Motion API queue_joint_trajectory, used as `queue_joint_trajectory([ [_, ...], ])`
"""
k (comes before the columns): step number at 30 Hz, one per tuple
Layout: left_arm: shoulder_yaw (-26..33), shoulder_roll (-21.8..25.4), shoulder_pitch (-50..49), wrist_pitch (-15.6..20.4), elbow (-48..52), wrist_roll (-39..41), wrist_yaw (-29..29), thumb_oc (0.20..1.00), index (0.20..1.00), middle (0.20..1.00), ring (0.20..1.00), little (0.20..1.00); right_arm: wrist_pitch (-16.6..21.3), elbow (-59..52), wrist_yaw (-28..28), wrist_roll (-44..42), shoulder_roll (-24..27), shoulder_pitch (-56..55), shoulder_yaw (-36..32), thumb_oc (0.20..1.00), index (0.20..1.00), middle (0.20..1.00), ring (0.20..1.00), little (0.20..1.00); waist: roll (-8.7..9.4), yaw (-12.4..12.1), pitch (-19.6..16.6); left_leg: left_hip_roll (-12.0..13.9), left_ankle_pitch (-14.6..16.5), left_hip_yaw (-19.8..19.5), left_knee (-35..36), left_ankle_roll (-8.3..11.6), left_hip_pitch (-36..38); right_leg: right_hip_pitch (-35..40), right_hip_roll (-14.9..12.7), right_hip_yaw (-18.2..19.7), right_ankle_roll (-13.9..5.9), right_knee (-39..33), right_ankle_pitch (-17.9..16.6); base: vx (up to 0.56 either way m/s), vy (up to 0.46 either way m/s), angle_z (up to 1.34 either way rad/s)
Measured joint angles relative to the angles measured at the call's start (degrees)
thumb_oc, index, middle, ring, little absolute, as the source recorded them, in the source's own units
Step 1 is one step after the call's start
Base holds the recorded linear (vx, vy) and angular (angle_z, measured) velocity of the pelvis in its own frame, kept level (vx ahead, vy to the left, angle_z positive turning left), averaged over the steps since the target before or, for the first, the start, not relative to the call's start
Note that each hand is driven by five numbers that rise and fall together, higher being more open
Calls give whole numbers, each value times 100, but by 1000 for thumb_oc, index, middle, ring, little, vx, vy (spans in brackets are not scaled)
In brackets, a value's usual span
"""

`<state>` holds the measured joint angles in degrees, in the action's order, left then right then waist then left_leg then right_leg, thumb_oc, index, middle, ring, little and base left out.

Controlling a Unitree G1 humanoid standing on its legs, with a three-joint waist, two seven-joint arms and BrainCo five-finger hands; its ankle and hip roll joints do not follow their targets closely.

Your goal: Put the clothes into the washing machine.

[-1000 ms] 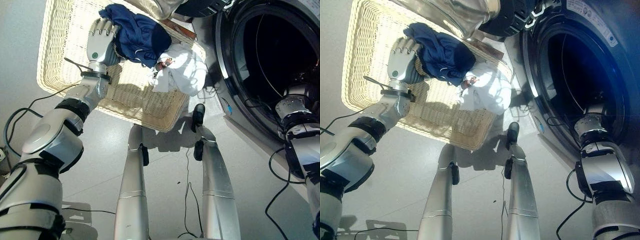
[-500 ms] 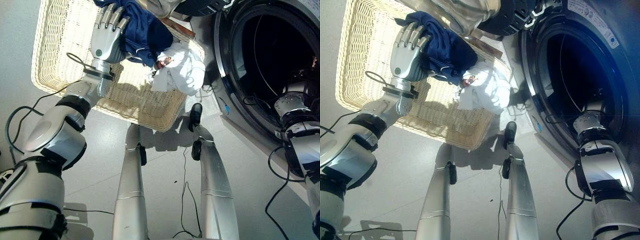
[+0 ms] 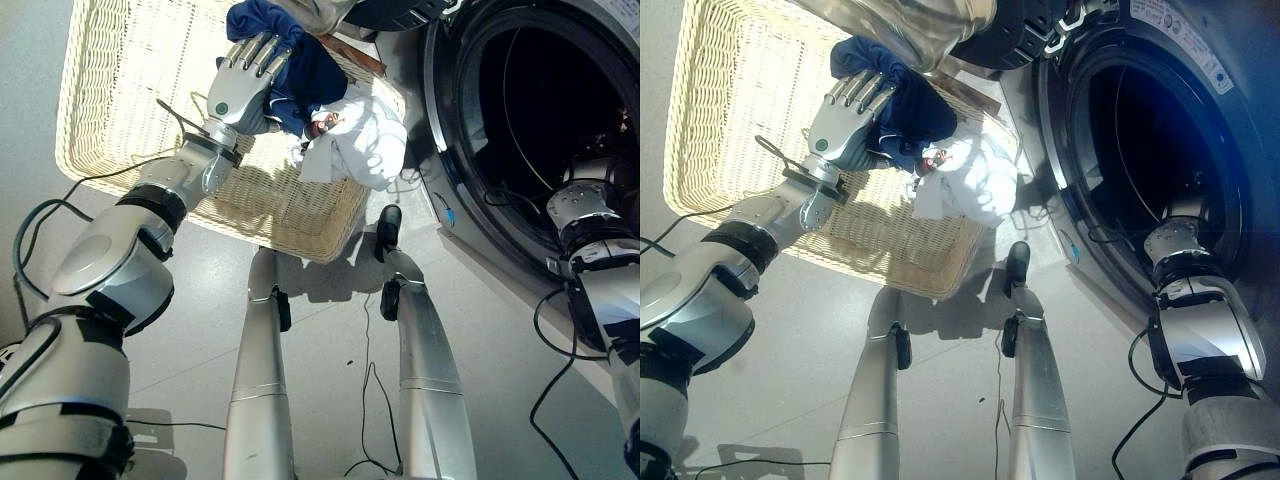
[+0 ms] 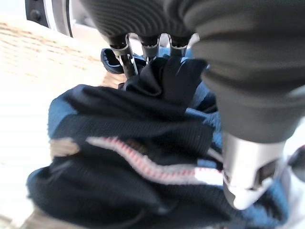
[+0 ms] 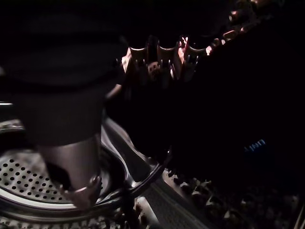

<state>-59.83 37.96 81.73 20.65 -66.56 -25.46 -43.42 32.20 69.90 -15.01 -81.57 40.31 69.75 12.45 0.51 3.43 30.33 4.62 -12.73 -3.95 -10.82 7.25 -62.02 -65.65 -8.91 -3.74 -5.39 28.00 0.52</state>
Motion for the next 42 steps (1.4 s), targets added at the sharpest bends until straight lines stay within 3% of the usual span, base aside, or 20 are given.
queue_joint_trajectory([
  [1,-4,3,13,-61,-10,27,113,580,580,580,580,580,-5,4,51,2,0,19,53,1000,1000,1000,1000,1000,3,4,-2,6,-2,1,5,-2,-6,2,8,0,-1,-28,-20,0,0,0],
  [2,-18,3,18,-113,-11,40,173,467,467,467,467,467,-7,0,84,3,0,24,86,1000,1000,1000,1000,1000,3,10,-2,6,-2,2,5,-2,-9,2,8,0,-1,-34,-24,0,0,0],
  [3,-28,1,33,-204,-13,55,304,200,200,200,200,200,-12,-2,151,5,-1,23,155,1000,1000,1000,1000,1000,7,20,-4,8,-4,1,-2,-4,-15,1,10,0,-2,-38,-28,0,0,0],
  [10,-22,-22,355,-600,-11,203,699,200,200,200,200,200,-383,-11,497,510,-176,8,233,1000,1000,1000,1000,1000,92,50,-51,28,-1,15,4,-2,-28,-13,34,5,0,-71,-38,0,0,0],
  [14,27,-50,392,-634,-17,205,744,200,200,200,200,200,-477,-21,724,719,-221,-33,382,1000,1000,1000,1000,1000,95,46,-53,30,1,25,8,0,-32,-17,36,11,3,-82,-45,0,0,0],
  [24,165,-98,368,-605,-37,282,699,200,200,200,200,200,-470,-683,670,1478,-818,-453,461,1000,1000,1000,1000,1000,99,25,-56,29,6,77,33,3,-53,-84,40,65,0,-95,-48,-2,3,0],
  [27,376,-119,208,-486,8,667,506,200,200,200,200,200,-369,-906,542,1705,-843,-627,526,1000,1000,1000,1000,1000,98,36,-57,27,7,92,58,3,-62,-109,43,90,-19,-124,-51,0,0,0],
  [33,1351,-195,-416,-15,354,1275,156,200,200,200,200,200,-290,-1787,187,2216,-922,-1229,525,1000,1000,1000,1000,1000,98,58,-57,30,11,95,111,11,-63,-154,55,120,-13,-124,-54,-1,-6,0],
  [42,2665,-282,-2230,614,1946,1369,-285,200,200,200,200,200,-314,-3753,-428,3433,-1263,-2412,484,1000,1000,1000,1000,1000,96,15,-55,24,11,80,170,15,-55,-191,51,129,-45,-86,12,-4,-47,1],
])
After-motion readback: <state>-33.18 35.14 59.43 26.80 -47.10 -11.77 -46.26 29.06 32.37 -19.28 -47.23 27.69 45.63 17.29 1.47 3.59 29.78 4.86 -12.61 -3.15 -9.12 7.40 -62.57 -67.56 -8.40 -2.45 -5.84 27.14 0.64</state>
